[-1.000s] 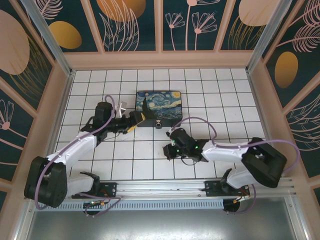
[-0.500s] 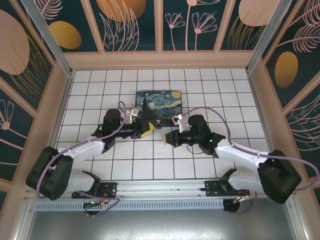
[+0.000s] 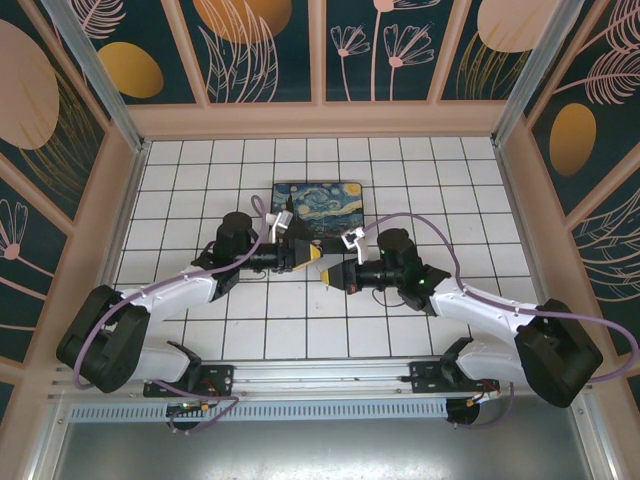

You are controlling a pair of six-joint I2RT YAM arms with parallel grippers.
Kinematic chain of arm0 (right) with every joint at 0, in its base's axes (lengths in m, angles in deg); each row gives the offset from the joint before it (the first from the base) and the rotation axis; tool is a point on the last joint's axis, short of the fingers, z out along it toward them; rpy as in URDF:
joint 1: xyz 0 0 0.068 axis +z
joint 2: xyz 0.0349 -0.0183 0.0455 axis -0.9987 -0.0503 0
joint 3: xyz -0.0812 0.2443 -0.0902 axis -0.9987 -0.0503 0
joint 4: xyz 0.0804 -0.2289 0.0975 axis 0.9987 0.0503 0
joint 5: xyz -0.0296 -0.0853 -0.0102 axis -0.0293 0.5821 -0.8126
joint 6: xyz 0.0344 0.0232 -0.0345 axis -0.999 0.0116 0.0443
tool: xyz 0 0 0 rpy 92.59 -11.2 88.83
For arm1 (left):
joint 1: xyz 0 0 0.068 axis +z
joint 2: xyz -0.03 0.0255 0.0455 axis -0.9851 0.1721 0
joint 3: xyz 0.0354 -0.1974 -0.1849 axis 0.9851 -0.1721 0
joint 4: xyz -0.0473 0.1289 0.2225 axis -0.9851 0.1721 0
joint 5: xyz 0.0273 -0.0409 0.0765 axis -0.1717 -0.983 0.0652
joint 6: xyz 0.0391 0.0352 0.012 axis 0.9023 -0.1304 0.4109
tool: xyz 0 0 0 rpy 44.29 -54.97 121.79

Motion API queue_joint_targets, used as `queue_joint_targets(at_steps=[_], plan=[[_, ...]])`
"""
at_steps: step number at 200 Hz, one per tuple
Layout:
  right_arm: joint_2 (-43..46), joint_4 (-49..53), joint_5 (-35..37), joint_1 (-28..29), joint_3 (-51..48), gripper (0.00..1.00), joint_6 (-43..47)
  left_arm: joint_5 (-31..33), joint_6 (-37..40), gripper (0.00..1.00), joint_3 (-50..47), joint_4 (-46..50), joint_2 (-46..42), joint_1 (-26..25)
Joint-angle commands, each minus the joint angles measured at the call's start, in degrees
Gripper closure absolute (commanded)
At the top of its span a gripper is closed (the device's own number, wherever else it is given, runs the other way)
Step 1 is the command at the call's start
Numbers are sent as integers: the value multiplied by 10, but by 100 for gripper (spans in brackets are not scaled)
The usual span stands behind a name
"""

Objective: Unlock the padlock with the key

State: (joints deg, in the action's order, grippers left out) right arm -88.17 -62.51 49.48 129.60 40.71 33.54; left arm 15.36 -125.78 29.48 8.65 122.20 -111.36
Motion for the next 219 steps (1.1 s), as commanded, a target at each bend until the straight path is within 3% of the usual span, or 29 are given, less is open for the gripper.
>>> queue_joint_targets(at_steps=[1,62,119,149,219], plan=[[-2,-28,-11,3,4,98,-8,9,34,64,7,26,5,-2],[-5,-60,-9,4,-10,98,-12,6,32,75,0,14,5,-5],[-14,-65,-4,2,-10,98,-13,3,37,72,-5,21,-16,-5],[-19,-73,-4,1,-11,98,-15,-1,35,78,-12,11,-15,-5],[-18,-85,-5,0,-16,98,-22,-2,35,77,-15,10,-14,-5]])
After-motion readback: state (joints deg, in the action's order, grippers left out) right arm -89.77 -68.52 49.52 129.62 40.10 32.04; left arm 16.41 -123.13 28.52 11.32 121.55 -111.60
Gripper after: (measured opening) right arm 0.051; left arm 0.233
